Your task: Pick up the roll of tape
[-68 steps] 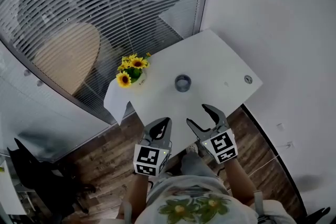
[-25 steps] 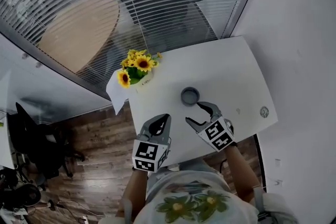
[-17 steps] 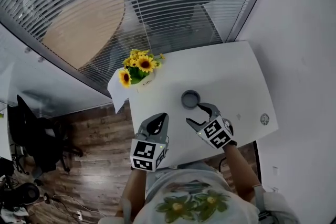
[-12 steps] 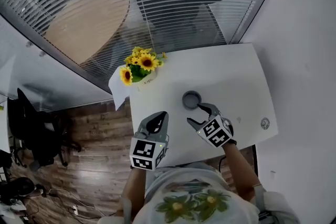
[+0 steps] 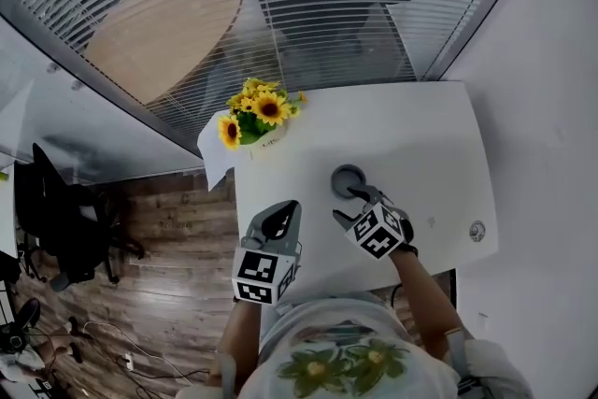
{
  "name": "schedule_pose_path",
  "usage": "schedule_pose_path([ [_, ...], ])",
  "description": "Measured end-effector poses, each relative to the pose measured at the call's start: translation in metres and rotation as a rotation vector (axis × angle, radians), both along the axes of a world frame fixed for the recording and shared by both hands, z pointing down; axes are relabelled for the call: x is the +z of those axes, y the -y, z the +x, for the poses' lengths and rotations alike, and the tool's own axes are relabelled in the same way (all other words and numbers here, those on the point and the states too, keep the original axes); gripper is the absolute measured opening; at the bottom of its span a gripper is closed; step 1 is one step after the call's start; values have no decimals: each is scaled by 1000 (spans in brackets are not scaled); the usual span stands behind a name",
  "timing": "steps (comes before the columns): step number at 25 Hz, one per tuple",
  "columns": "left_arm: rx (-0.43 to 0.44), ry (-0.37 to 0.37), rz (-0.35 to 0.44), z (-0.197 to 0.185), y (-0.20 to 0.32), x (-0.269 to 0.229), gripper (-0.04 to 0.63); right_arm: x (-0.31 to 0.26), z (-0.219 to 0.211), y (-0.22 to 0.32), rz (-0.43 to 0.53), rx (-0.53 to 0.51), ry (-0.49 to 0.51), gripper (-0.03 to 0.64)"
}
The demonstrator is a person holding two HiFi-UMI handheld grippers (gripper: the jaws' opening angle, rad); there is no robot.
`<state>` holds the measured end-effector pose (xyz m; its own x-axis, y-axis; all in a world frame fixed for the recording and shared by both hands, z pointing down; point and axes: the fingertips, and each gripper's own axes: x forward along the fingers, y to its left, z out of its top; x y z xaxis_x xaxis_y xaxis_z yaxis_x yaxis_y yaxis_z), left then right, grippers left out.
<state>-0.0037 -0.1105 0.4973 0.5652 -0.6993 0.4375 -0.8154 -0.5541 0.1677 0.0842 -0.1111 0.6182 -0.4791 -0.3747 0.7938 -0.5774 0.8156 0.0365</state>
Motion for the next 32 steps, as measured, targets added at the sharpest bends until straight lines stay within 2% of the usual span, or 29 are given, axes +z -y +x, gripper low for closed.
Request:
schedule_pose_path([
  [13,-13,-15,-49,-6,9,25,3,46,-1,11,-49,-64,-150,194],
  [21,-10,-19,-57,-8,7,31,3,61,-1,13,-41,-105,-237,137],
  [24,-6,-18,-58,-9,4,31,3,62,0,15,-19,-117,-270,93],
  [32,-14,-18,-48,-14,4,26,3,60,-2,9,-58,-138,-263,60],
])
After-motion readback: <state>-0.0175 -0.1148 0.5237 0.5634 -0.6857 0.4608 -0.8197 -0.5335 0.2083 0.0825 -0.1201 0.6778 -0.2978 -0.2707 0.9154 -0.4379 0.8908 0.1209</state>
